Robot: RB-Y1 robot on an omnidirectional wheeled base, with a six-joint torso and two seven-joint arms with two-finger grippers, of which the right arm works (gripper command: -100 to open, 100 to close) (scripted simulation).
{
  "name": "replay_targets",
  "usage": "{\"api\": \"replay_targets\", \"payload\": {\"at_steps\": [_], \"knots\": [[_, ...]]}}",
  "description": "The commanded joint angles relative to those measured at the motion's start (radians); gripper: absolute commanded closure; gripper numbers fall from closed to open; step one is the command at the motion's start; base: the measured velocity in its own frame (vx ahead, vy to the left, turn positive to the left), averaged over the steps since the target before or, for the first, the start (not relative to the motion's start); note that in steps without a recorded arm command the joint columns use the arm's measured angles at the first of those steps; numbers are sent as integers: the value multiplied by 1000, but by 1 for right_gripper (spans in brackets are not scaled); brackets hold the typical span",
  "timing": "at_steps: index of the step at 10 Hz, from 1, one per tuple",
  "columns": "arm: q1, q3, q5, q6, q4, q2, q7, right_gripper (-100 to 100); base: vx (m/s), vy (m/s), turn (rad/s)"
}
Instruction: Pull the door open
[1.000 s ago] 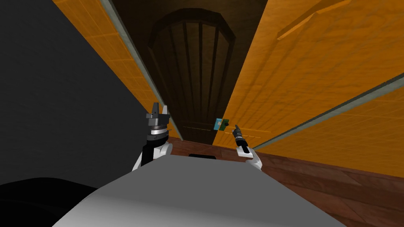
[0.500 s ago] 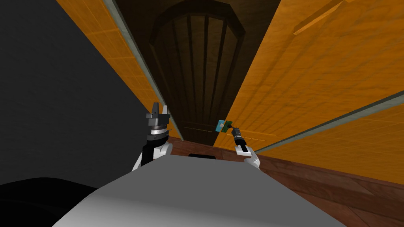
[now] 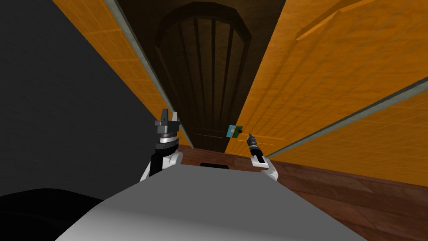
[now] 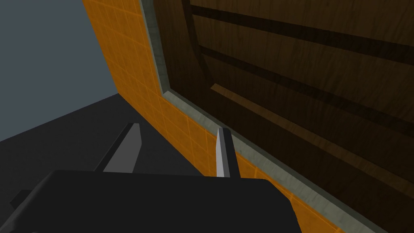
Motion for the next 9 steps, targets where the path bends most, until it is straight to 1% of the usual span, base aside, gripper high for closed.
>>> {"api": "replay_targets", "payload": {"at_steps": [1,3,6,7,8,9], "knots": [[6,-10,-1,-9,16,-10,-3,-100,-220,-26,-57],[13,-3,2,-14,7,-8,-8,-100,-190,30,-2],[10,31,12,-29,-16,9,-17,-100,-161,102,61],[6,22,9,-34,2,4,-15,-100,-50,45,6],[18,-6,5,-24,11,-11,-11,-100,-26,-21,-161],[23,-20,3,-20,17,-19,-9,-100,-14,-52,-204]]}}
